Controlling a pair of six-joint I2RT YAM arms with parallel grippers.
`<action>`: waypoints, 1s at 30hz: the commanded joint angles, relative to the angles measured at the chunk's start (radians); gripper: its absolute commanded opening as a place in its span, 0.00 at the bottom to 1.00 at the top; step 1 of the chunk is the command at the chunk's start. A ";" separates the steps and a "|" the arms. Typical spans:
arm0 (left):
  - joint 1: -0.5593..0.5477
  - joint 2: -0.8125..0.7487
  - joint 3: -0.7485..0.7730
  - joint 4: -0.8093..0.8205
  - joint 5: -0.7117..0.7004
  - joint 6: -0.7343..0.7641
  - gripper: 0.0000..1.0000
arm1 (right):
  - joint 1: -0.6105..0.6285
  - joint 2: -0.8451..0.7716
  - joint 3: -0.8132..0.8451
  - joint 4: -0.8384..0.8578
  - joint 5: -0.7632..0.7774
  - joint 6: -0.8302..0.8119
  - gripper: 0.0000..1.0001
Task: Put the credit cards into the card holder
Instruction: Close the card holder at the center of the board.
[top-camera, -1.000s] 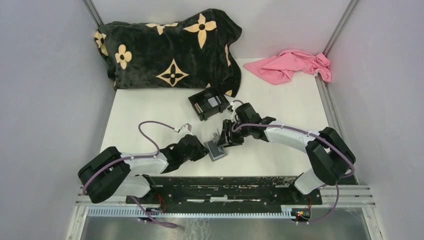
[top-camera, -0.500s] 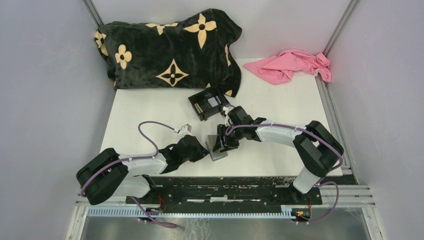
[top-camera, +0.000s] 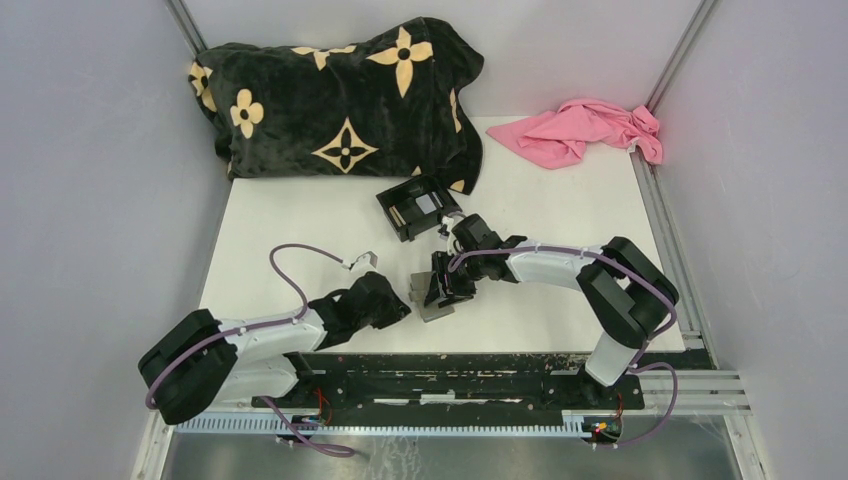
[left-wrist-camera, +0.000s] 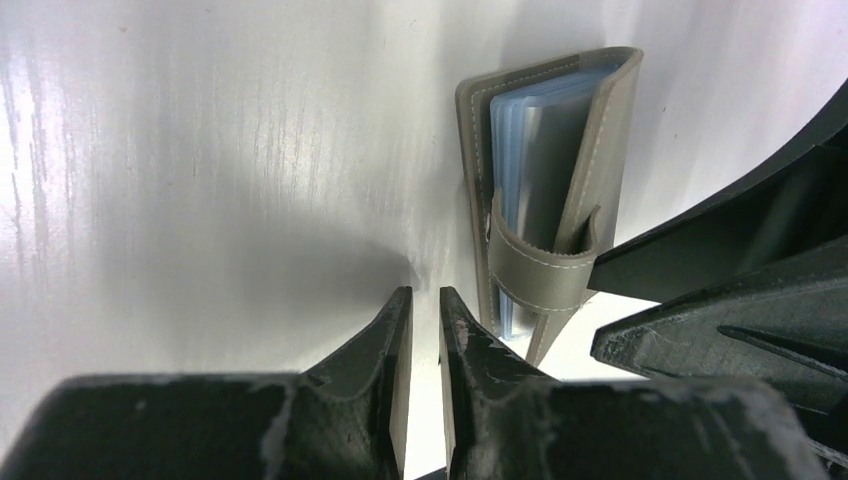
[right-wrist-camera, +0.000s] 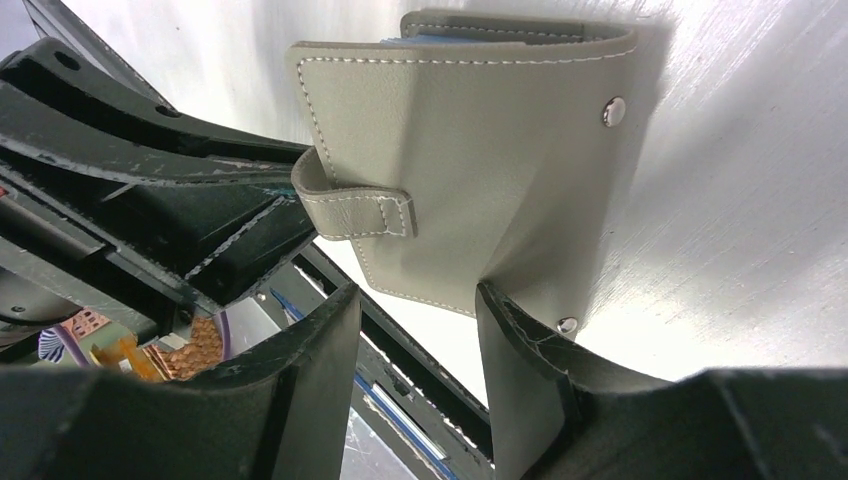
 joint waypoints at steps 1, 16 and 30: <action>0.000 -0.035 0.042 -0.026 -0.013 0.021 0.25 | 0.007 0.018 0.023 0.025 -0.003 -0.012 0.52; -0.007 0.021 0.043 0.075 0.017 -0.030 0.35 | 0.006 0.032 0.019 -0.009 0.016 -0.015 0.48; -0.033 -0.039 0.050 0.022 -0.018 -0.054 0.36 | 0.006 0.056 0.046 -0.047 0.022 -0.032 0.47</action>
